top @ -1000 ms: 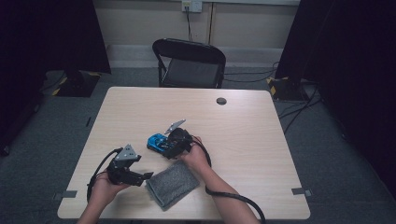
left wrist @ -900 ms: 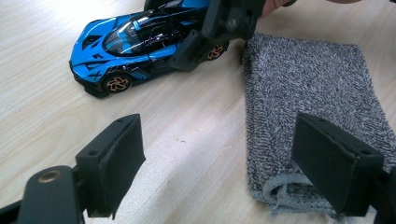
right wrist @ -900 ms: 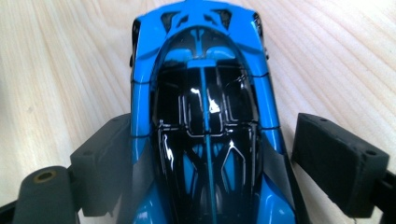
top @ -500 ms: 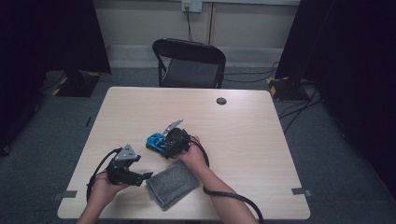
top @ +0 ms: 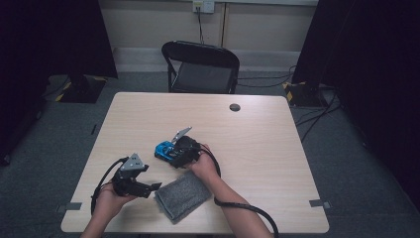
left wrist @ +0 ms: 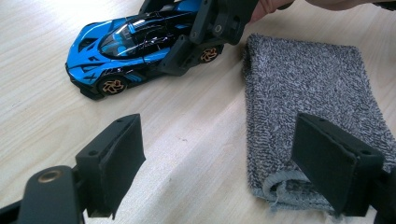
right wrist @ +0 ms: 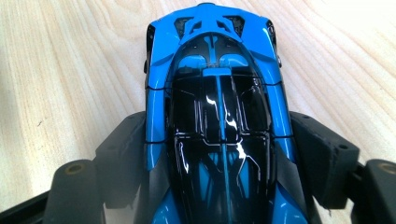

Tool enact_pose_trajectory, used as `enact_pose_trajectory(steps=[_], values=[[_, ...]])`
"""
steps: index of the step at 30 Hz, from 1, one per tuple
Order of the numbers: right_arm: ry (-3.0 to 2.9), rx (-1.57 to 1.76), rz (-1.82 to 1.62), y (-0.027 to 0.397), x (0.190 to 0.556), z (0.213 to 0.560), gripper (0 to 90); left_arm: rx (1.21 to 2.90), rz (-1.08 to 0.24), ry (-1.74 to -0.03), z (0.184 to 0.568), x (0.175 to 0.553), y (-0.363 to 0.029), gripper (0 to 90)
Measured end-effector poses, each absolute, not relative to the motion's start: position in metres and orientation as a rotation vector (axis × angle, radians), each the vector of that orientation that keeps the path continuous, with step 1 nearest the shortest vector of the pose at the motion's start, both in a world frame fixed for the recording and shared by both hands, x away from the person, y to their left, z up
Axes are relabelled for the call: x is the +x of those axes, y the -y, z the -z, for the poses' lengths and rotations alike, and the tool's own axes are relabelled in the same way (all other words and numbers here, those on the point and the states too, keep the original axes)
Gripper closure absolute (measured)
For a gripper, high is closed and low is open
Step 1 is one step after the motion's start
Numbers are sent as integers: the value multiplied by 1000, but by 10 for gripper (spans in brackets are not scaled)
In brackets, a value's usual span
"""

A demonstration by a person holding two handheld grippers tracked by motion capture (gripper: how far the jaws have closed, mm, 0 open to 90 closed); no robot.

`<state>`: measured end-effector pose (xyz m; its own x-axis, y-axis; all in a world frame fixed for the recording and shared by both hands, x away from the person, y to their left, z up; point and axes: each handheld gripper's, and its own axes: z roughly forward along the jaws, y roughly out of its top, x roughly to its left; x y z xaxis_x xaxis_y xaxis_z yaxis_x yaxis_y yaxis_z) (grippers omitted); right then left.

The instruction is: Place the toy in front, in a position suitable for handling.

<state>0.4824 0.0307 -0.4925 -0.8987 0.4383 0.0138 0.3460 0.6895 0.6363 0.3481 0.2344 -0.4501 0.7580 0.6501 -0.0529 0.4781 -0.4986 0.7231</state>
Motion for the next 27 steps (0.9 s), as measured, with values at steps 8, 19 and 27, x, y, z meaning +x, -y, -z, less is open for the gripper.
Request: enact_pose_trajectory(steps=[8, 19, 27], values=[[-2761, 655, -987, -29, 481, 492, 258, 2195, -293, -843, 450, 348, -235, 165], [-2740, 674, -1007, -28, 480, 493, 224, 2198, -294, -842, 450, 348, -235, 166], [-2732, 700, -995, -29, 482, 495, 139, 2199, -289, -848, 451, 349, -236, 166]])
